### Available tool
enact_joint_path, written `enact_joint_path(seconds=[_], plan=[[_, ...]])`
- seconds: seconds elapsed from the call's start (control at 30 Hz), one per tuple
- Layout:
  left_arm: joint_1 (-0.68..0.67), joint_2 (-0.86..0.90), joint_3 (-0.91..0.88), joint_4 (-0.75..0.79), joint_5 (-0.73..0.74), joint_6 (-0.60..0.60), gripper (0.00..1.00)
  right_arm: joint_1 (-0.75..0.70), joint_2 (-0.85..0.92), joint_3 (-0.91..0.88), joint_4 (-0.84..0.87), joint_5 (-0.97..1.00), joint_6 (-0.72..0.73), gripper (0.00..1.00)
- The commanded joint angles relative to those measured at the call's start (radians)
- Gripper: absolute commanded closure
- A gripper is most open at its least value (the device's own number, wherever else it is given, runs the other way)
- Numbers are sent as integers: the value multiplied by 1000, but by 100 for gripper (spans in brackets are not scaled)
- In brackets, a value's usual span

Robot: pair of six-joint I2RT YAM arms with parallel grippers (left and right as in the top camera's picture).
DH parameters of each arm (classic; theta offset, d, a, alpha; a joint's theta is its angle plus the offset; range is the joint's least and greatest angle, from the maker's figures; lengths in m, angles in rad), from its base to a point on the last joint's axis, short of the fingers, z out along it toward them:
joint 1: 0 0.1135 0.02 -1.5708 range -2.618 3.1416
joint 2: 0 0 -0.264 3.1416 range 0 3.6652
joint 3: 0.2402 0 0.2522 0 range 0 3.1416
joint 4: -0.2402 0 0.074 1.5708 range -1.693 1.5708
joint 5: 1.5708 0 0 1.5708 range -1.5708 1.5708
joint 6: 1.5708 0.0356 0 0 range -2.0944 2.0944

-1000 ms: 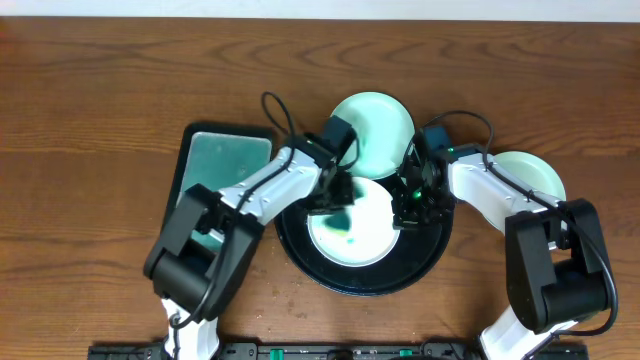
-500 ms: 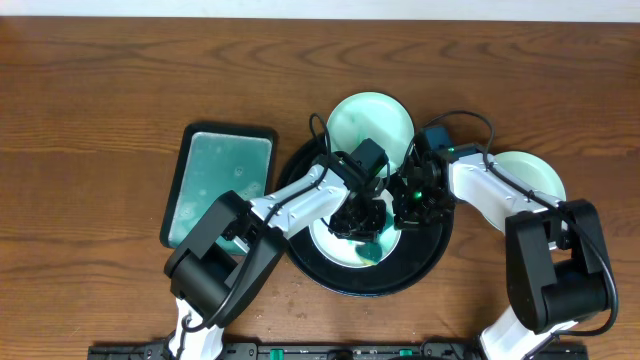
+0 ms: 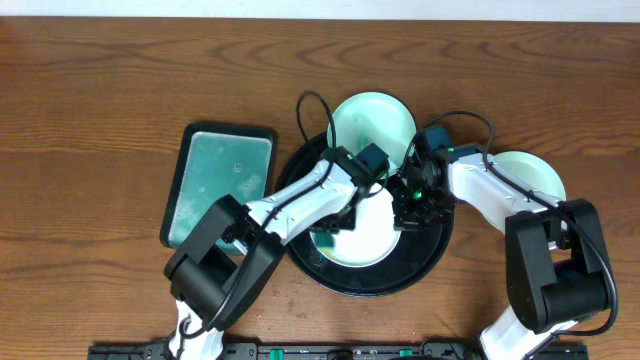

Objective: Clean dirty plates on tray and stack at the side

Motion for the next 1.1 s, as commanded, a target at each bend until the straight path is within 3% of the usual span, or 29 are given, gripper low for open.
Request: enact_joint_path(seconds=[0.0,0.13,0.37,0.47,0.67,0.8,0.87,1.07], plan=[[25,34,22,-35,-306,11,93,-8,17,-5,-5,93,8,99],[25,34,25,26,-239,13,93,-8,17,-5,-6,97,8,99],[22,35,1,298,457,92,92,-8,17,-5,-6,97,8,99],[10,35,-21,406,651,92,93,-8,17,-5,-10,97,8,99],[-5,35,-22,406,754,138,93,-8,17,-5,-12,97,8,99],[-2,35,-22,335,740,163,93,-8,17,-5,-12,97,8,99],[1,35,-22,277,661,153,93,-8,17,-5,-12,97,8,99],[20,31,-21,95,123,72,93,-8,17,-5,-11,97,8,99]])
